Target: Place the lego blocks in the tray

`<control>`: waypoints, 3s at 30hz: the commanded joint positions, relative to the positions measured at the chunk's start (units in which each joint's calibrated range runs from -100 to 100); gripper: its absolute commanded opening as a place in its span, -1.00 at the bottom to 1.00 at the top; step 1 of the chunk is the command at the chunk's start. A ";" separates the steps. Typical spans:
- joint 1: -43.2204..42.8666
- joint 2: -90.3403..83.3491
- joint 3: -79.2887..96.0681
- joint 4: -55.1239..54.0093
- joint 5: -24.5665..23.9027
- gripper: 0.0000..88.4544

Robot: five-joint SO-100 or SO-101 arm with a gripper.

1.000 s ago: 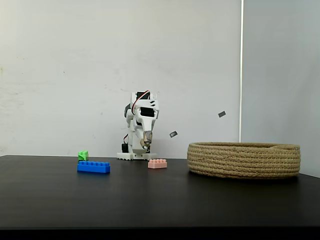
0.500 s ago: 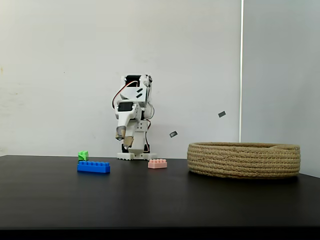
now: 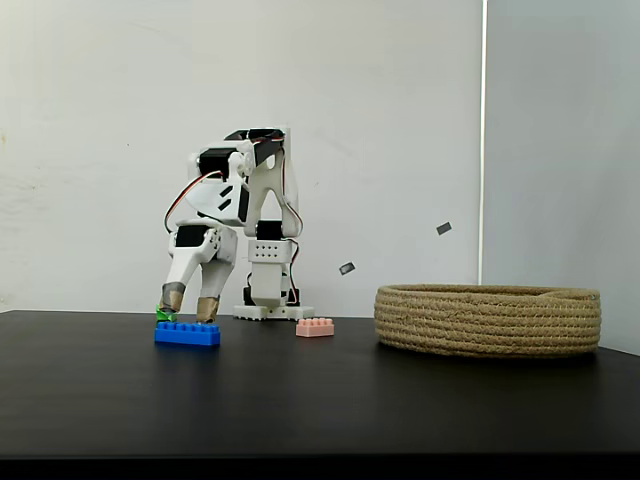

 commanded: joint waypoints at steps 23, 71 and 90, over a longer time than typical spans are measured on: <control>-0.93 5.67 -9.25 -0.27 -2.39 -0.99; -43.55 -19.09 -11.71 14.05 -10.55 -0.54; -24.02 -29.32 18.11 13.22 16.26 -0.33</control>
